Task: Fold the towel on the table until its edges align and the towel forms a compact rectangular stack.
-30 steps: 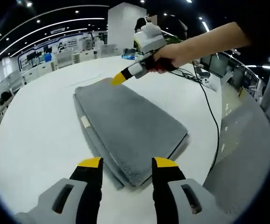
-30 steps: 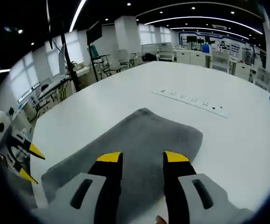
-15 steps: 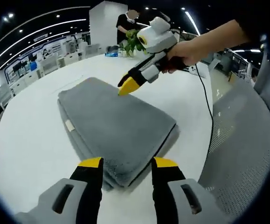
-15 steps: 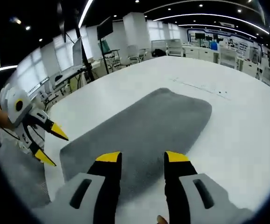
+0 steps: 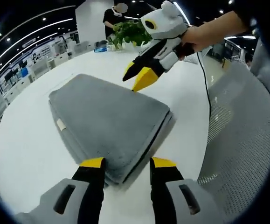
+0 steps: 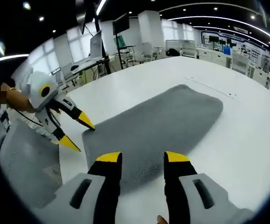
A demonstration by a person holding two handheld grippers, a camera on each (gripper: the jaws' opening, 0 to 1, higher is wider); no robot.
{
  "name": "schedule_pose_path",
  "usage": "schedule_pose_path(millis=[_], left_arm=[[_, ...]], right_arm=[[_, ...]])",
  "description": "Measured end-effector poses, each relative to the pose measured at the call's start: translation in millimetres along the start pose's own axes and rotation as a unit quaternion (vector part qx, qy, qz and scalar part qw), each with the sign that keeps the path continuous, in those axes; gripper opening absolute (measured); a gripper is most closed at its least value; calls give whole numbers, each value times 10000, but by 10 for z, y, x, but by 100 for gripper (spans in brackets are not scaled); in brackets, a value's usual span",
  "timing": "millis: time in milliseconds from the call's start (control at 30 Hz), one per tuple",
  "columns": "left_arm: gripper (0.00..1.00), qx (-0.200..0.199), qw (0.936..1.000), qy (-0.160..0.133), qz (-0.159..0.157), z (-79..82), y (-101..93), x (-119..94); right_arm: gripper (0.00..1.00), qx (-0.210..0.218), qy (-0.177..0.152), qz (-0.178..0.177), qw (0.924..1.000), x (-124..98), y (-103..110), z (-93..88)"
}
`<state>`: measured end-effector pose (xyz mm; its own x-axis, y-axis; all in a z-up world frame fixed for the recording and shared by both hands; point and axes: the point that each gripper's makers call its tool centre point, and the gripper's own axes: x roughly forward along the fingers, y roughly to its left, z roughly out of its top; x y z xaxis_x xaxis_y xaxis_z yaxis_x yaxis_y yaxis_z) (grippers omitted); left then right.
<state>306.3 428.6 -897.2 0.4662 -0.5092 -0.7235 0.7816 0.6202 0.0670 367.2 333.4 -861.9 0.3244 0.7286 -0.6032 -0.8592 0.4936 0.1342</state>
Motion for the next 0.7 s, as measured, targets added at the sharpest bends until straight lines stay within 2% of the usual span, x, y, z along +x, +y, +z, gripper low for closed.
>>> schedule_pose_path(millis=[100, 367, 600, 700], left_arm=[[39, -77, 9999, 57, -52, -28, -13, 40], [40, 497, 9977, 467, 59, -74, -47, 86], [40, 172, 9992, 344, 66, -62, -17, 113], [38, 192, 9992, 343, 62, -59, -13, 117]], right_arm=[[36, -160, 28, 187, 9997, -2, 148, -71], [36, -411, 226, 424, 9980, 1, 324, -296], [37, -965, 550, 433, 9929, 31, 409, -593], [41, -1106, 569, 466, 9911, 71, 438, -623]])
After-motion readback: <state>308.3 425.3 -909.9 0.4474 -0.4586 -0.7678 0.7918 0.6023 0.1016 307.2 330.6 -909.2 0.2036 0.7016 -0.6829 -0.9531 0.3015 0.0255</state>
